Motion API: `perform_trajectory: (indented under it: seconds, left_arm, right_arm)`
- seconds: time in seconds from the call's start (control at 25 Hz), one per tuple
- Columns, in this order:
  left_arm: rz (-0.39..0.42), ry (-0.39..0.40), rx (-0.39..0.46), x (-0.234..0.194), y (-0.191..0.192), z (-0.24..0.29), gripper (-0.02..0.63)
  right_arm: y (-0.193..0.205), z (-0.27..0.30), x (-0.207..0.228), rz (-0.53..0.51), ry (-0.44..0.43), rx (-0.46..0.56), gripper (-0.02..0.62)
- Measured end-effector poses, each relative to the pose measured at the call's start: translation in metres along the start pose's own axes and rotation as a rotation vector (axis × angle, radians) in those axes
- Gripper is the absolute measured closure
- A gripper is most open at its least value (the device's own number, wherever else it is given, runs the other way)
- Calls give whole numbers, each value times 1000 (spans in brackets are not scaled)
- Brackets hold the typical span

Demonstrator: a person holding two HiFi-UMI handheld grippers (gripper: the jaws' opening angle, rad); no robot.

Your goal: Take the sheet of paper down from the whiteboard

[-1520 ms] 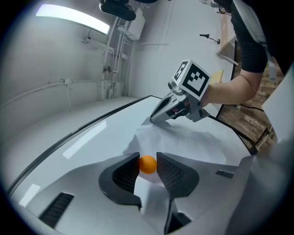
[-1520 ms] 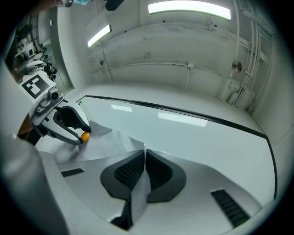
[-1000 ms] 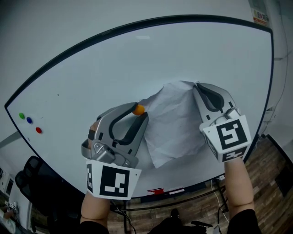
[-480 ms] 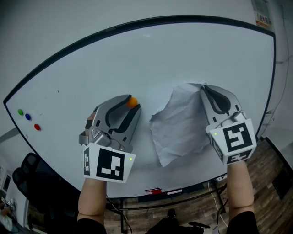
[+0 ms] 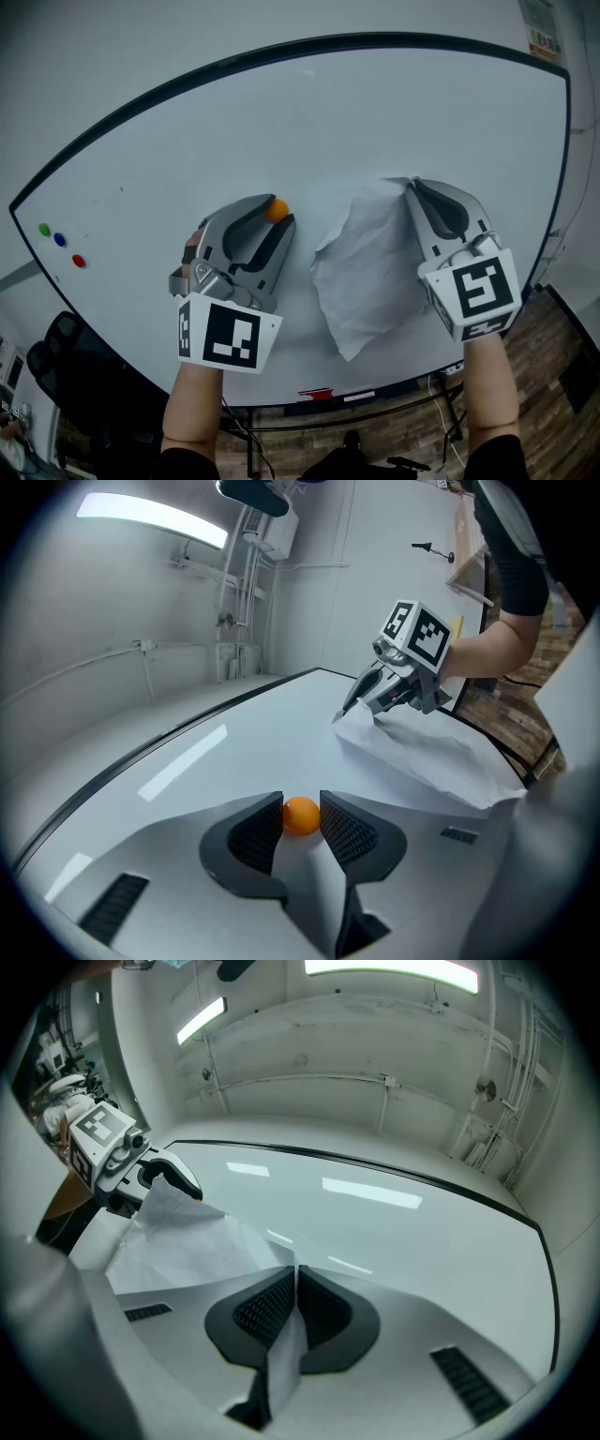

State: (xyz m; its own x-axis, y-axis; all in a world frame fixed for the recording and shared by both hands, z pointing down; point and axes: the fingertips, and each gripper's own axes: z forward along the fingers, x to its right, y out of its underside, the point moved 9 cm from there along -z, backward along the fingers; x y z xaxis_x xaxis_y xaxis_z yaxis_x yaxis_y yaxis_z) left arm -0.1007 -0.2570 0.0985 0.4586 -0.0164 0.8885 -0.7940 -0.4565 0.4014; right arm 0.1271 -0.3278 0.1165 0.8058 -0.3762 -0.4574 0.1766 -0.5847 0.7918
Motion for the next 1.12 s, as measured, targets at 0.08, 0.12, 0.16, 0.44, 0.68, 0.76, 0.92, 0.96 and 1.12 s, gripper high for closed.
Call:
perform_trajectory:
  seconds: [0.08, 0.12, 0.16, 0.44, 0.68, 0.76, 0.92, 0.96, 1.12]
  left_arm:
    - [-5, -3, 11, 2, -1, -2, 474]
    - [-9, -3, 15, 3, -1, -3, 474]
    - [-14, -4, 17, 4, -1, -4, 474]
    - [-51, -10, 33, 7, 8, -17, 489]
    - [-42, 36, 58, 11, 4, -25, 594]
    - [-83, 64, 77, 12, 6, -26, 594]
    - [-159, 97, 90, 17, 13, -28, 594]
    - [-173, 99, 89, 19, 16, -28, 594]
    - [-247, 103, 117, 28, 26, -29, 595]
  right_arm:
    - [0, -1, 0, 6, -2, 12, 571]
    - [-1, -2, 1, 8, -2, 15, 571]
    - [-1, -3, 1, 10, -3, 19, 571]
    - [0, -7, -5, 15, -23, 13, 571]
    - [2, -6, -15, 31, -46, 16, 571]
    - [1, -7, -17, 37, -49, 16, 571]
    - [4, -11, -19, 31, -55, -1, 571]
    - [5, -11, -21, 30, -59, -6, 571]
    - [11, -15, -26, 58, -68, -13, 571]
